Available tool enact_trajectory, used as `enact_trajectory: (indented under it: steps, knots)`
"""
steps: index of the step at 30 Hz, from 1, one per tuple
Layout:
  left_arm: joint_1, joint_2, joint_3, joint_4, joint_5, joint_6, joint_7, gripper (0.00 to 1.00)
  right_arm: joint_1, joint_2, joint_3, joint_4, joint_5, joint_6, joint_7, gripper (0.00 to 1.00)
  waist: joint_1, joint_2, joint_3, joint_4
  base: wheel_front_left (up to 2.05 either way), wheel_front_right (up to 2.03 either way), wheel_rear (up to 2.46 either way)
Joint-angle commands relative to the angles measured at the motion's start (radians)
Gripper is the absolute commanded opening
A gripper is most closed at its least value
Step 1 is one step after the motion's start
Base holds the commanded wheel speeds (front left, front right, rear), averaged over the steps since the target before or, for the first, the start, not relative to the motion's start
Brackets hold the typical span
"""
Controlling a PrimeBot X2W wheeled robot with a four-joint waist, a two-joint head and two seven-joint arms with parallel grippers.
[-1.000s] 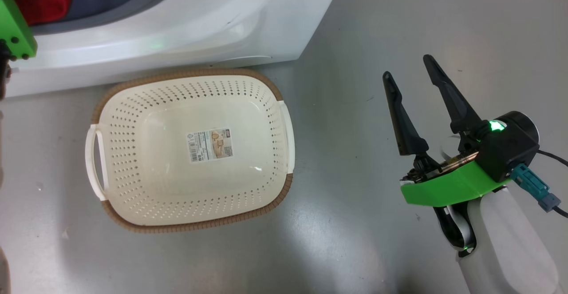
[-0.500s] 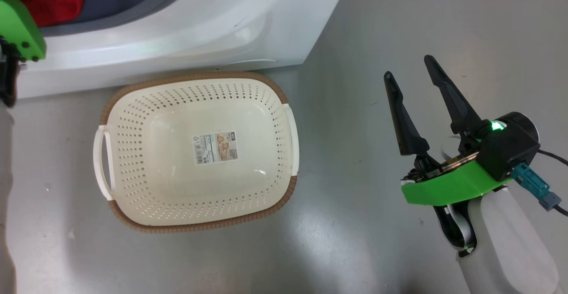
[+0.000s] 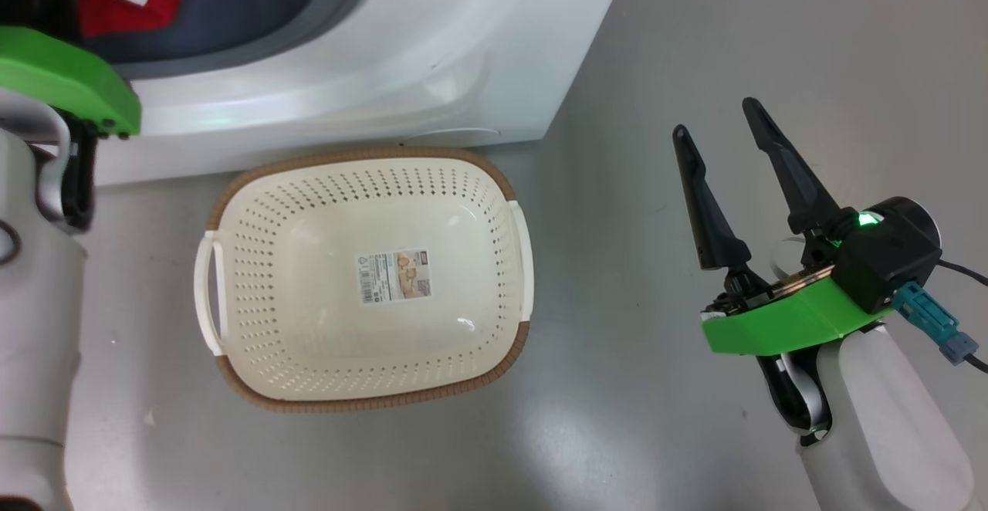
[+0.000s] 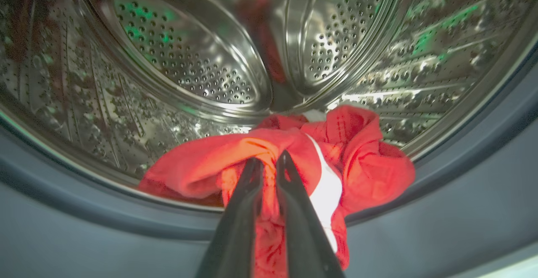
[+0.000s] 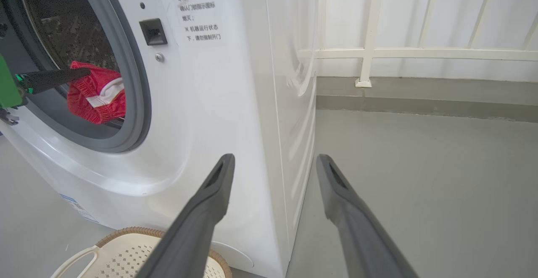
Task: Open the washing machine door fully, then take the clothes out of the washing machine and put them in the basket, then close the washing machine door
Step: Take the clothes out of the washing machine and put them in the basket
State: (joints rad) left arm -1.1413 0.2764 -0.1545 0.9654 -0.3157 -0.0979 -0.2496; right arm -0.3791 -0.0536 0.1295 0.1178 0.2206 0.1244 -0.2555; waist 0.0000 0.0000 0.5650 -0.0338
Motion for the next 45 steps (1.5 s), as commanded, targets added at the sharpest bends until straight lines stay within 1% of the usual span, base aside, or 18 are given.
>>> enact_trajectory:
  steps: [1, 4, 7, 9, 13, 22, 31, 39, 45]
  knots:
    - [0.034, 0.044, 0.032, -0.075, -0.004, -0.001, -0.011, 0.0, 0.013, 0.003, 0.016, -0.021, 0.004, 0.006, -0.006, 1.0, 0.0, 0.0, -0.02, 0.013, 0.0, 0.0, 0.0]
    - [0.115, 0.033, 0.069, -0.219, -0.001, 0.015, -0.012, 0.0, 0.019, 0.003, 0.012, -0.019, 0.002, 0.006, -0.006, 1.0, 0.0, 0.0, -0.041, 0.023, 0.0, 0.0, 0.0]
    - [0.197, 0.011, 0.104, -0.344, 0.004, 0.019, -0.012, 0.0, 0.028, 0.003, 0.002, -0.017, -0.001, 0.006, -0.006, 1.0, 0.0, 0.0, -0.067, 0.036, 0.0, 0.0, 0.0]
    - [0.251, -0.01, 0.121, -0.409, 0.008, 0.018, -0.012, 0.0, 0.037, 0.003, -0.004, -0.016, -0.003, 0.006, -0.006, 1.0, 0.0, 0.0, -0.086, 0.043, 0.0, 0.0, 0.0]
    - [0.366, -0.046, 0.152, -0.496, 0.013, 0.01, -0.012, 0.0, 0.055, 0.003, -0.01, -0.013, -0.002, 0.006, -0.006, 1.0, 0.0, 0.0, -0.134, 0.052, 0.0, 0.0, 0.0]
    - [0.528, -0.092, 0.187, -0.598, 0.027, -0.001, -0.012, 0.0, 0.093, 0.003, -0.016, -0.001, 0.006, 0.006, -0.006, 1.0, 0.0, 0.0, -0.215, 0.06, 0.0, 0.0, 0.0]
    - [0.653, -0.133, 0.192, -0.67, 0.041, -0.006, -0.012, 0.0, 0.133, 0.003, -0.029, 0.005, 0.004, 0.006, -0.006, 1.0, 0.0, 0.0, -0.284, 0.073, 0.0, 0.0, 0.0]
    - [0.767, -0.15, 0.204, -0.745, 0.04, -0.011, -0.012, 0.0, 0.167, 0.003, -0.034, 0.003, 0.016, 0.006, -0.006, 1.0, 0.0, 0.0, -0.342, 0.085, 0.0, 0.0, 0.0]
    - [0.835, -0.167, 0.183, -0.783, 0.036, -0.011, -0.008, 0.0, 0.185, 0.003, -0.037, 0.008, 0.019, 0.006, -0.006, 1.0, 0.0, 0.0, -0.369, 0.09, 0.0, 0.0, 0.0]
